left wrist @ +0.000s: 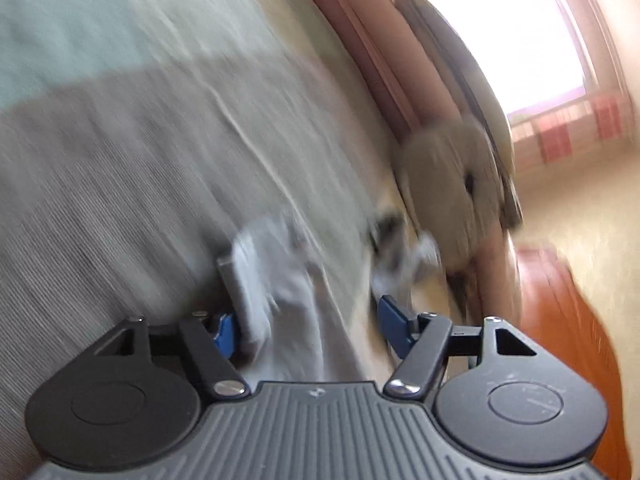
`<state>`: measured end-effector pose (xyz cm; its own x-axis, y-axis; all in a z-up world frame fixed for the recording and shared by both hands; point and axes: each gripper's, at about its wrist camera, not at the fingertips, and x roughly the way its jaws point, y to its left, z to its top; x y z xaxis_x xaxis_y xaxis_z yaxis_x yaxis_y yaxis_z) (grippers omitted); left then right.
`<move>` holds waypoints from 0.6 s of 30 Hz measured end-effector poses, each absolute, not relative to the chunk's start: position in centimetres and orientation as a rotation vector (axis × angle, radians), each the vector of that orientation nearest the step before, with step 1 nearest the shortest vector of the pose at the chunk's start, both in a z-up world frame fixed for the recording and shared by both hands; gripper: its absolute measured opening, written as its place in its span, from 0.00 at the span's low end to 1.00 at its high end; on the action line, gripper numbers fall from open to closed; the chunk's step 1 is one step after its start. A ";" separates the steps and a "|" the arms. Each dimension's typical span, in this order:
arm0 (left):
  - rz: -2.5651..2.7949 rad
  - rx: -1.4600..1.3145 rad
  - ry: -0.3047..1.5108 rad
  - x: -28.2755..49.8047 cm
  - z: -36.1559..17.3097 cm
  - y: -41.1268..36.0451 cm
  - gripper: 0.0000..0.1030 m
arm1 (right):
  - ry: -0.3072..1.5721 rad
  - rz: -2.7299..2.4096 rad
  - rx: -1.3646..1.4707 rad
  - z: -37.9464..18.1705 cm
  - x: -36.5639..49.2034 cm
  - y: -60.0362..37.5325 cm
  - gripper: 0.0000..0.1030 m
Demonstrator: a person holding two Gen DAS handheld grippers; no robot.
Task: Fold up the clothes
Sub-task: 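Grasp the leg cuff with the left gripper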
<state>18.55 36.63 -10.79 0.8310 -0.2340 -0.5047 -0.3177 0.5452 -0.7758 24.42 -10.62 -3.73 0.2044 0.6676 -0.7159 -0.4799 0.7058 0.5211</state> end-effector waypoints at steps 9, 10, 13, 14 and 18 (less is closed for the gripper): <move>0.178 -0.761 0.680 20.6 -9.4 34.8 0.15 | 1.123 0.779 0.168 -4.5 24.1 -11.6 0.61; 0.193 -0.726 0.693 20.5 -9.1 34.6 0.11 | 1.125 0.776 0.158 -4.6 23.8 -11.8 0.61; 0.215 -0.682 0.697 19.6 -7.9 34.4 0.08 | 1.142 0.753 0.143 -5.0 23.2 -13.0 0.61; 0.220 -0.664 0.685 19.3 -7.2 34.2 0.07 | 1.143 0.743 0.138 -5.1 22.9 -13.5 0.61; 0.241 -0.617 0.643 17.4 -4.2 33.6 0.07 | 1.127 0.715 0.116 -5.1 22.1 -15.3 0.61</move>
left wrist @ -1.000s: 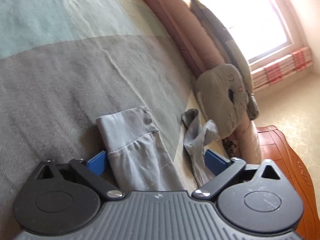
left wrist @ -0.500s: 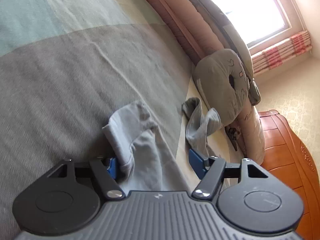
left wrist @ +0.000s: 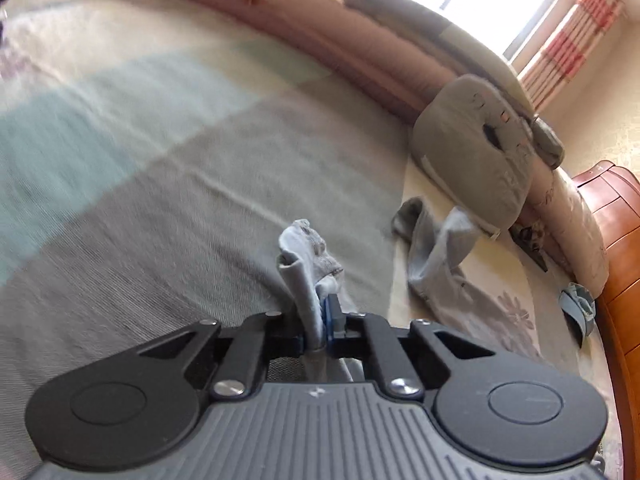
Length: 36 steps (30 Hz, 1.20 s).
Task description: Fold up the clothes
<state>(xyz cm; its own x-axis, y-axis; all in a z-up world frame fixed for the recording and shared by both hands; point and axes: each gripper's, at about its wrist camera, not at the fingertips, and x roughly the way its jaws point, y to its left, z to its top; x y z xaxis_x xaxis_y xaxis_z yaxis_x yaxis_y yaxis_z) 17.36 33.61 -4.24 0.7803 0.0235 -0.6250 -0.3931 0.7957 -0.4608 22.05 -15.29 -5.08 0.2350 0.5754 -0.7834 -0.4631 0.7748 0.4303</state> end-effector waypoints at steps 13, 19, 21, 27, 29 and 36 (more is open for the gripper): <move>0.400 -0.615 0.588 11.0 0.8 33.8 0.04 | 0.971 0.630 -0.448 -4.6 18.1 -21.6 0.37; 0.412 -0.662 0.670 11.3 -1.8 33.0 0.05 | 0.903 0.569 -0.697 -5.7 17.1 -23.1 0.34; 0.407 -0.675 0.684 10.7 -2.3 32.2 0.05 | 0.877 0.557 -0.749 -5.6 16.9 -23.1 0.34; 0.444 -0.808 0.705 8.2 -5.0 31.3 0.20 | 0.909 0.561 -0.642 -6.1 17.6 -24.0 0.34; 0.473 -0.870 0.701 7.3 -6.2 31.3 0.21 | 0.924 0.561 -0.597 -6.0 18.0 -24.4 0.34; 0.468 -1.069 0.603 6.6 -9.8 32.9 0.36 | 0.970 0.543 -0.497 -5.9 18.3 -25.0 0.35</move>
